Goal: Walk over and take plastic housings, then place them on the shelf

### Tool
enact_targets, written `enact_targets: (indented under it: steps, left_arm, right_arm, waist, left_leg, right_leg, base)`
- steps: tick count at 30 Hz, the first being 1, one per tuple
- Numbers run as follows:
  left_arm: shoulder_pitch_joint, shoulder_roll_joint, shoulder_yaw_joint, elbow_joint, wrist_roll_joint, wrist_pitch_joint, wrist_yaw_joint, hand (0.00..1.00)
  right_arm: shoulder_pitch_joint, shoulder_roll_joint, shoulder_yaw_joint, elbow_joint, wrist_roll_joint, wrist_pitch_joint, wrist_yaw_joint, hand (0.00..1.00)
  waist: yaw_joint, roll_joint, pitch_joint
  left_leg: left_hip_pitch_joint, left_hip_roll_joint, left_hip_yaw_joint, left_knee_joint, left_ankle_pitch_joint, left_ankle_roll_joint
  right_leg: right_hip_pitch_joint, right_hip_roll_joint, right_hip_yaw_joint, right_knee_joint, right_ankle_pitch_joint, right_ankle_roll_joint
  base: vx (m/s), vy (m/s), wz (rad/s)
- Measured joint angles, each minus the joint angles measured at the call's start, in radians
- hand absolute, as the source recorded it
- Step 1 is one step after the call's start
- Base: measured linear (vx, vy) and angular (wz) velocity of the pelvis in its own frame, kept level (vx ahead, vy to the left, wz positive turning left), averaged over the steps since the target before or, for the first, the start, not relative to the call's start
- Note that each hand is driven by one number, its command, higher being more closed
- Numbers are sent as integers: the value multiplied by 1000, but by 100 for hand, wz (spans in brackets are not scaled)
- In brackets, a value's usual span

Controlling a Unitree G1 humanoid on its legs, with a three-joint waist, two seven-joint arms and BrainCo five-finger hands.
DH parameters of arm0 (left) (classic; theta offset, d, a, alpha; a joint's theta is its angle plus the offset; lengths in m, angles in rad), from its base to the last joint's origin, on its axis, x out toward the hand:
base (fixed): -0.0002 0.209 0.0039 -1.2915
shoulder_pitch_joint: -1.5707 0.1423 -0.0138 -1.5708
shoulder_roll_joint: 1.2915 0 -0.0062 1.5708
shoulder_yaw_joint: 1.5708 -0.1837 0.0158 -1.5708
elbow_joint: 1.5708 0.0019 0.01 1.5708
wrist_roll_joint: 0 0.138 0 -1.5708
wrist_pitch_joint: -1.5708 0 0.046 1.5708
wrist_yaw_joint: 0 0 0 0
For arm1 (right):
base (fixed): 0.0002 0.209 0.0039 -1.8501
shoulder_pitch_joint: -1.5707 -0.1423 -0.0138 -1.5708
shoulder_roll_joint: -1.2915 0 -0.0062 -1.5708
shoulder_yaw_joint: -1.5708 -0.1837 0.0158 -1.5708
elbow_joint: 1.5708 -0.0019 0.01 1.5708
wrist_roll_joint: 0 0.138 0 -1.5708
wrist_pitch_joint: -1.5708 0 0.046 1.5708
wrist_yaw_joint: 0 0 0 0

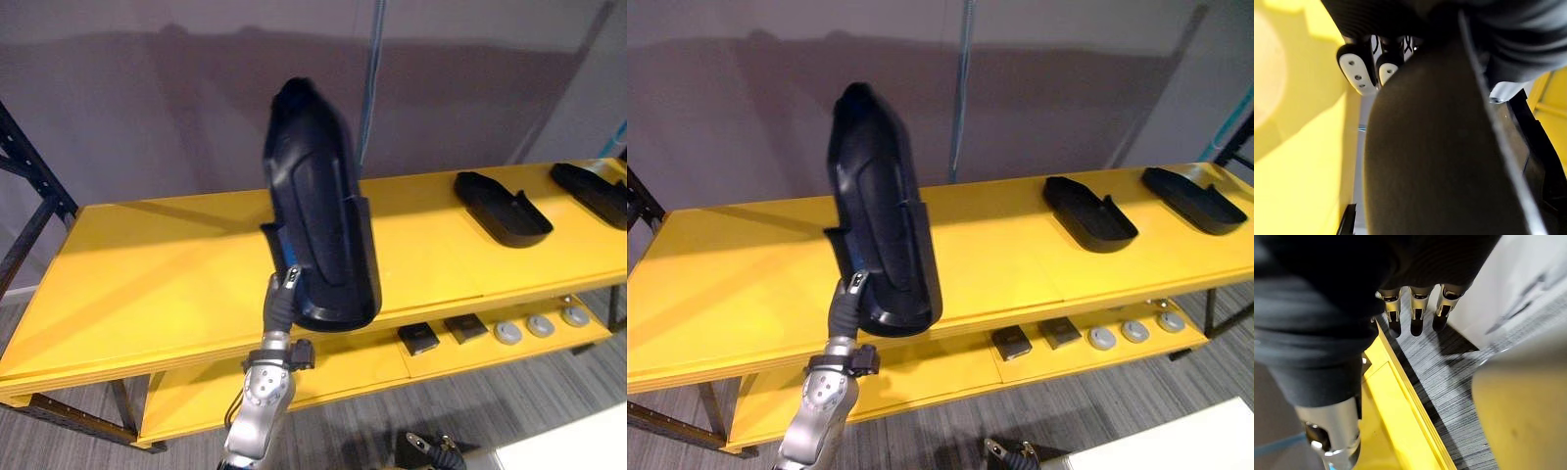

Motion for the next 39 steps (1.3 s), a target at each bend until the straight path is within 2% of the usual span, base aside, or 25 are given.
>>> enact_targets:
  steps: [4,9,12,15,18,20,27,35,36,39]
  left_arm:
    - [-82,2,27,61,43,12,53,100]
    - [-230,-10,80,211,95,65,153,100]
    - [-319,-22,104,309,94,91,178,100]
    - [-375,-21,125,375,94,116,186,100]
    - [-418,-17,152,465,95,125,179,100]
    - [-447,-13,168,543,95,139,176,100]
    - [-503,-3,194,729,117,181,134,100]
    - [-607,9,232,846,157,198,120,100]
    - [-622,4,232,863,157,198,120,0]
    - [-649,-10,253,883,154,199,120,0]
  right_arm:
    - [26,18,11,-34,-1,1,1,0]
    - [57,27,53,-67,-20,0,1,0]
    - [58,25,70,-71,-19,-2,5,0]
    - [57,25,89,-83,-17,-5,7,0]
    - [48,25,90,-73,-18,-5,9,0]
    - [39,25,88,-67,-18,-5,9,0]
    - [25,24,88,-65,-19,-8,16,0]
    - [3,21,101,-59,-17,-24,30,0]
    - [3,18,106,-60,-17,-25,33,0]
    - [3,16,105,-67,-17,-26,39,0]
  waist:
    - [0,-8,-20]
    - [0,-42,-37]
    - [-4,-44,-37]
    - [-27,-47,-35]
    - [-37,-47,-35]
    - [-56,-48,-35]
    - [-92,-50,-27]
    - [-112,-51,8]
    - [-112,-52,9]
    - [-120,-52,17]
  left_leg:
    - [42,-2,3,-53,5,-4]
    - [47,-19,-3,-81,18,-10]
    - [42,-29,-11,-87,26,-14]
    - [40,-34,-30,-103,42,-20]
    - [62,-29,-26,-155,66,-17]
    - [69,-26,-26,-185,78,-7]
    - [68,-23,-13,-233,120,-10]
    - [66,-24,0,-284,172,1]
    - [65,-22,0,-299,185,1]
    - [69,-20,2,-324,199,-4]
  right_leg:
    - [44,6,-6,-49,0,0]
    - [63,-9,-14,-90,5,-4]
    - [67,-18,-23,-99,6,-3]
    - [66,-23,-40,-100,6,-3]
    - [68,-15,-41,-120,18,-16]
    - [69,-8,-41,-138,25,-13]
    - [60,4,-30,-189,83,-19]
    - [51,14,-11,-238,133,-22]
    - [43,17,-11,-238,135,-25]
    - [42,22,-12,-245,143,-29]
  base:
    - [131,13,1]
    - [71,57,9]
    - [22,44,14]
    - [-1,-5,18]
    - [-14,-24,1]
    - [-36,-35,-4]
    - [-88,-26,-6]
    - [-149,-41,-7]
    - [-116,-65,0]
    - [-89,-46,0]
